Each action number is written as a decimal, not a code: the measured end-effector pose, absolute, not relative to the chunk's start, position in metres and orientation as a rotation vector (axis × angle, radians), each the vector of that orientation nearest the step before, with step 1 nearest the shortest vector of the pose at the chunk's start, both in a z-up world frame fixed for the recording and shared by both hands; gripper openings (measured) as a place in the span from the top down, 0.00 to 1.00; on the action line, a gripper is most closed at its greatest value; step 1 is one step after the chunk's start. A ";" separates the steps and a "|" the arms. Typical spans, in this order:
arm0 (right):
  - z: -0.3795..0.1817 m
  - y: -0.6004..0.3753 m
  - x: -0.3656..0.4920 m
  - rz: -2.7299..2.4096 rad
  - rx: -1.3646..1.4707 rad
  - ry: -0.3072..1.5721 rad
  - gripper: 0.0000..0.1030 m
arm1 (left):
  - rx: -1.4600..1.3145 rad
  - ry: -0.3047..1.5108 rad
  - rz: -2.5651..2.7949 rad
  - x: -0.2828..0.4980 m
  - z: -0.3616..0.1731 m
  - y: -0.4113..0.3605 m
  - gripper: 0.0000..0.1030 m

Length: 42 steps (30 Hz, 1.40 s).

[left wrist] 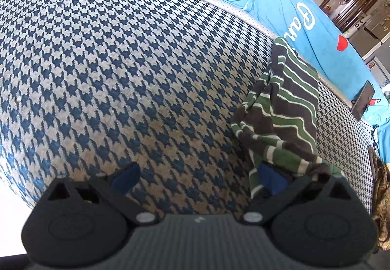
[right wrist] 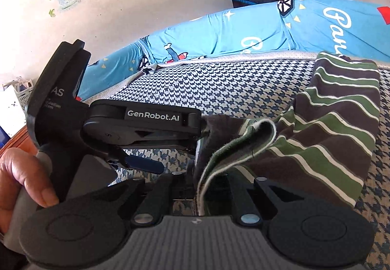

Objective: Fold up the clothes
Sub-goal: 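Fold the hem end over the strip toward the collar with the right gripper, then lay the folded hem end down and open the right gripper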

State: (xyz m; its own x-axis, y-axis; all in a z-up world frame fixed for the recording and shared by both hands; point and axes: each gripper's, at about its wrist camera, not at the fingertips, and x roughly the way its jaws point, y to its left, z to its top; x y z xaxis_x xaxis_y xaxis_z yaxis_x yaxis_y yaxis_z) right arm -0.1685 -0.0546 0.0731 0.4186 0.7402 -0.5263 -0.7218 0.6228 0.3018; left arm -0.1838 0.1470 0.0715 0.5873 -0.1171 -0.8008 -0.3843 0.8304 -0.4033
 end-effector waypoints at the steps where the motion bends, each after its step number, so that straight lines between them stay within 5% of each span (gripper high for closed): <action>1: 0.075 -0.051 -0.169 0.922 0.029 0.671 0.93 | -0.597 0.934 0.169 -0.185 0.074 0.151 0.00; 19: 0.097 0.053 -0.163 1.032 0.061 0.587 0.93 | -0.672 0.758 0.256 -0.188 0.121 0.225 0.00; 22: 0.083 0.062 -0.151 1.059 0.070 0.652 0.88 | -0.689 0.729 0.329 -0.193 0.122 0.240 0.00; 27: 0.070 0.058 -0.144 1.115 0.091 0.705 0.62 | -0.612 0.680 0.476 -0.208 0.134 0.251 0.00; 29: 0.069 0.052 -0.147 1.113 0.081 0.681 0.59 | -0.591 0.663 0.525 -0.210 0.137 0.254 0.00; 42: 0.058 0.023 -0.144 1.022 0.094 0.721 0.59 | -0.568 0.559 0.496 -0.223 0.155 0.236 0.00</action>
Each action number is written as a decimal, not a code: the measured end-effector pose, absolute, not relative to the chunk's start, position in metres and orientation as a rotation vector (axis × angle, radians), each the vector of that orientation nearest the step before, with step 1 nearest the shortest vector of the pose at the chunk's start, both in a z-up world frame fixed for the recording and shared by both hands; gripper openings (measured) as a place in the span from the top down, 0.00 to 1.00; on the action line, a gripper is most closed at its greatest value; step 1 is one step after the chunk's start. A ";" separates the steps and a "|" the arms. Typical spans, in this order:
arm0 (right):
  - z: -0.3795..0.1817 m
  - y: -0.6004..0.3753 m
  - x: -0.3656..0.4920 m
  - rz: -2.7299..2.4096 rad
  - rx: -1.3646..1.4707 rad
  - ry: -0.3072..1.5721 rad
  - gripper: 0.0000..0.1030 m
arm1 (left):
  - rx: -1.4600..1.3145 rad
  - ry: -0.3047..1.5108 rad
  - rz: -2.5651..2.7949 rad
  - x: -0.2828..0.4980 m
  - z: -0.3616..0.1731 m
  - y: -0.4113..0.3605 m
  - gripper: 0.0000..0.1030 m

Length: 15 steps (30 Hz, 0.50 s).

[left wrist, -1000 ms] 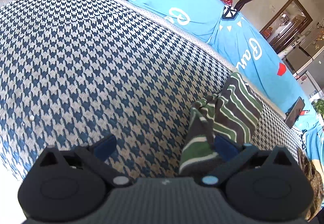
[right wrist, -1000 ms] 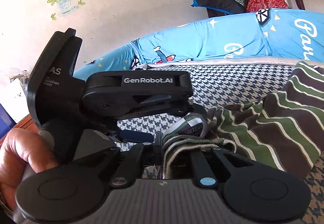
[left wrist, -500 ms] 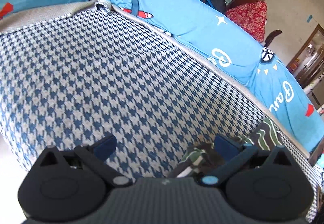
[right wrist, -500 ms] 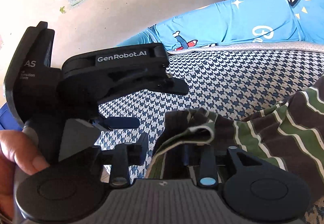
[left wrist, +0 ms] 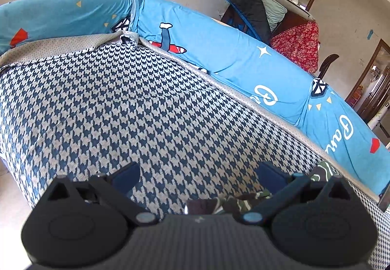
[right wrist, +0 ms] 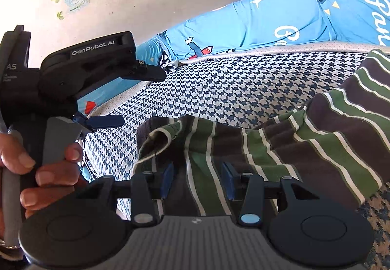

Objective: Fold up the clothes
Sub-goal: 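Lay the folded hem end down and open the right gripper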

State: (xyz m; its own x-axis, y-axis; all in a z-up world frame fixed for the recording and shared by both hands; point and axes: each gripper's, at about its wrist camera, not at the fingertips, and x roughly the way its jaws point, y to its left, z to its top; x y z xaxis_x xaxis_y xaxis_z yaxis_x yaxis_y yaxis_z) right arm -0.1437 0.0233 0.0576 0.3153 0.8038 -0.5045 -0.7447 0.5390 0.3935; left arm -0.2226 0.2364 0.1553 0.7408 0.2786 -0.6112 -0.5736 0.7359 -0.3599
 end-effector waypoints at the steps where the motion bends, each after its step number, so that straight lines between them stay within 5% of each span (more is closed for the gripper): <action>1: 0.059 0.025 -0.144 1.019 0.090 0.711 0.59 | -0.577 0.550 0.490 -0.224 0.156 0.236 0.00; 15: 0.046 0.078 -0.142 1.126 0.059 0.648 0.59 | -0.588 0.527 0.381 -0.224 0.162 0.232 0.00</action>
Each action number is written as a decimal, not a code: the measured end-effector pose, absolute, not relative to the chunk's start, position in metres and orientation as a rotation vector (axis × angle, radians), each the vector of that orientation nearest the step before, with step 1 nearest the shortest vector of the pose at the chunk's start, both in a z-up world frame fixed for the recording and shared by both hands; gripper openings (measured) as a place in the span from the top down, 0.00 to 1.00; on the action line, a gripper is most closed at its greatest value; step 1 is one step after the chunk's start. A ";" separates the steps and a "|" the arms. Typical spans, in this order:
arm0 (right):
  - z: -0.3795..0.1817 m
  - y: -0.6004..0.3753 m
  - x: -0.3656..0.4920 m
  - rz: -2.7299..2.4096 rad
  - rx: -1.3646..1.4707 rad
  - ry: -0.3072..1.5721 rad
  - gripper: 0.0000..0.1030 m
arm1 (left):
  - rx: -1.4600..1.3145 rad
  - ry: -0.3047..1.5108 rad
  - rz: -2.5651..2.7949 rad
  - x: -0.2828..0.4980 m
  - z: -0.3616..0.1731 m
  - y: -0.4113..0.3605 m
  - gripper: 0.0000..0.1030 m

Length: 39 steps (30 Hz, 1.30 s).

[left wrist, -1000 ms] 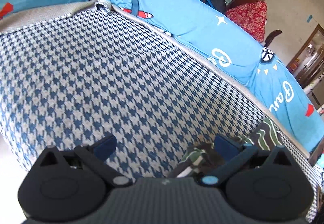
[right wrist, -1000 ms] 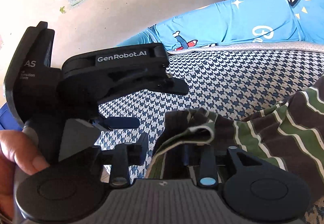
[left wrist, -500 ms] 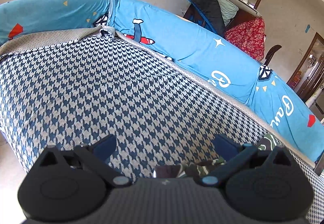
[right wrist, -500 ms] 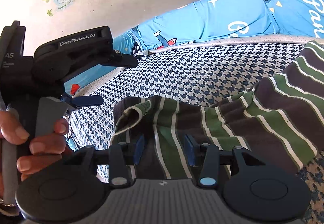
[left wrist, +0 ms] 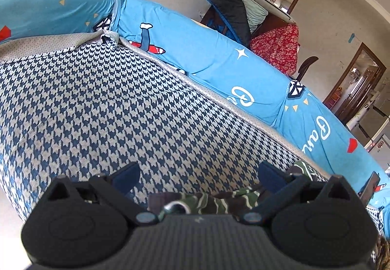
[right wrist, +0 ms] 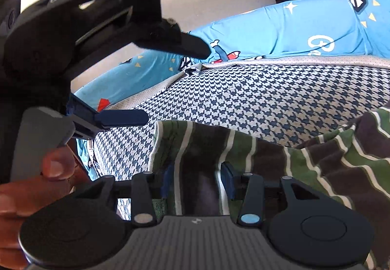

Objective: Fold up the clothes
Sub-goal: 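Lay the folded hem end down and open the right gripper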

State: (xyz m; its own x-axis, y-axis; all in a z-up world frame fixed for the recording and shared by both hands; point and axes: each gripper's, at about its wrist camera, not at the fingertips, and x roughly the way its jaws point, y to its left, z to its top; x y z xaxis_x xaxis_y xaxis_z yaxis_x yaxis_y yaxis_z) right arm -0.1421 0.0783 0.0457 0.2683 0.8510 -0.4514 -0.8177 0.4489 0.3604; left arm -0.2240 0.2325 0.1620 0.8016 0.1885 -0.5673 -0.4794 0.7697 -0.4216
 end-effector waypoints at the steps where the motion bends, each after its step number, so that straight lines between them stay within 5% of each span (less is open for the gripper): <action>1: 0.044 0.083 -0.142 1.139 0.055 0.648 0.59 | -0.594 0.527 0.376 -0.224 0.162 0.233 0.00; 20: 0.032 0.029 -0.129 1.136 -0.081 0.723 0.59 | -0.652 0.721 0.336 -0.192 0.128 0.218 0.00; 39: 0.035 -0.085 -0.019 0.653 0.011 0.906 0.55 | -0.537 0.926 0.385 -0.139 0.093 0.173 0.00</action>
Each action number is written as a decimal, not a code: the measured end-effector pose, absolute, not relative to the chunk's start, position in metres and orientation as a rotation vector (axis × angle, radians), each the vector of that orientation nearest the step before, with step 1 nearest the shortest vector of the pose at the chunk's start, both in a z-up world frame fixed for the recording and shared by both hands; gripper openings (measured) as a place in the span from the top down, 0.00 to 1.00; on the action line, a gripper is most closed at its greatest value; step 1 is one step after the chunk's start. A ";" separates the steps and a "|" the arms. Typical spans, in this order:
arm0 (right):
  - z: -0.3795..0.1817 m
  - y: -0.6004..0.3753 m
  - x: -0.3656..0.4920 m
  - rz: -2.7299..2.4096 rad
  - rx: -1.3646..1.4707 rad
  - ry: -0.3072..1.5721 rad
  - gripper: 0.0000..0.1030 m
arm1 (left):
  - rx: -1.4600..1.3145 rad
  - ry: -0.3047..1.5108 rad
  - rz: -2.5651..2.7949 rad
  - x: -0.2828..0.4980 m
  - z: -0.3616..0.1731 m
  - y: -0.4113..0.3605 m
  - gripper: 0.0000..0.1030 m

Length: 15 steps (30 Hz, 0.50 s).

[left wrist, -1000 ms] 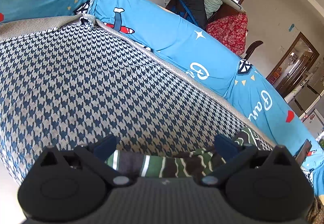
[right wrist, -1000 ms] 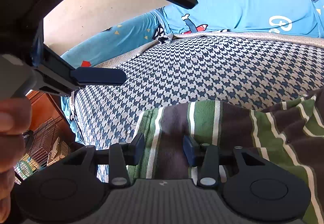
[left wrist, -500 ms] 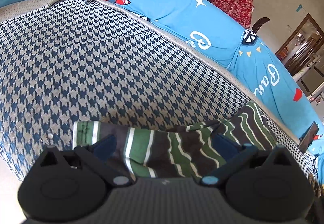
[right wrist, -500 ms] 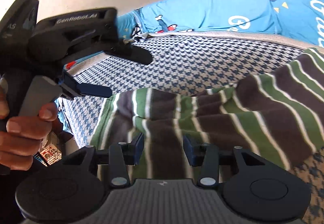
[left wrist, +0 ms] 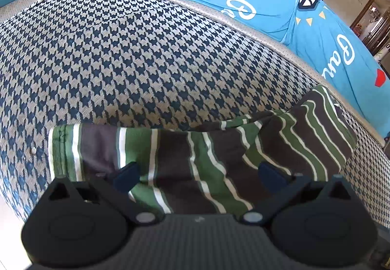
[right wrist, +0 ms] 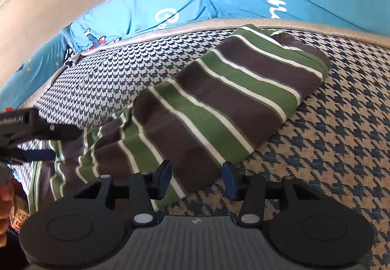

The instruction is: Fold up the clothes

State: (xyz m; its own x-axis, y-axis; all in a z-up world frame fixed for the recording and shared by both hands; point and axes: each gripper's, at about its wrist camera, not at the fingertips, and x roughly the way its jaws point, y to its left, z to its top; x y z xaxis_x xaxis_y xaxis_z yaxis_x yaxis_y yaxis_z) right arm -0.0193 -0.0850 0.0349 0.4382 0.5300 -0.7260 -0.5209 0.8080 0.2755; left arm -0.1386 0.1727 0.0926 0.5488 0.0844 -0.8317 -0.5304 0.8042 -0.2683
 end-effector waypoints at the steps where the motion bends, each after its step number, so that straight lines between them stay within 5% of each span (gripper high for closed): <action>1: 0.036 -0.090 -0.016 0.641 0.023 0.908 0.54 | -0.529 0.931 0.394 -0.137 0.091 0.172 0.00; 15: 0.038 -0.146 0.049 0.464 0.224 0.908 0.47 | -0.608 0.938 0.409 -0.147 0.088 0.194 0.00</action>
State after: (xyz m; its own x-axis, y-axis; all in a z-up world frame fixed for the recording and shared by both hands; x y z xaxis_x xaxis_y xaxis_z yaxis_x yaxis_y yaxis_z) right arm 0.0486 -0.1463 0.0385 0.5258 0.4769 -0.7043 -0.2911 0.8789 0.3778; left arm -0.1474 0.1943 0.0881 0.5351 0.0660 -0.8422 -0.5722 0.7618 -0.3037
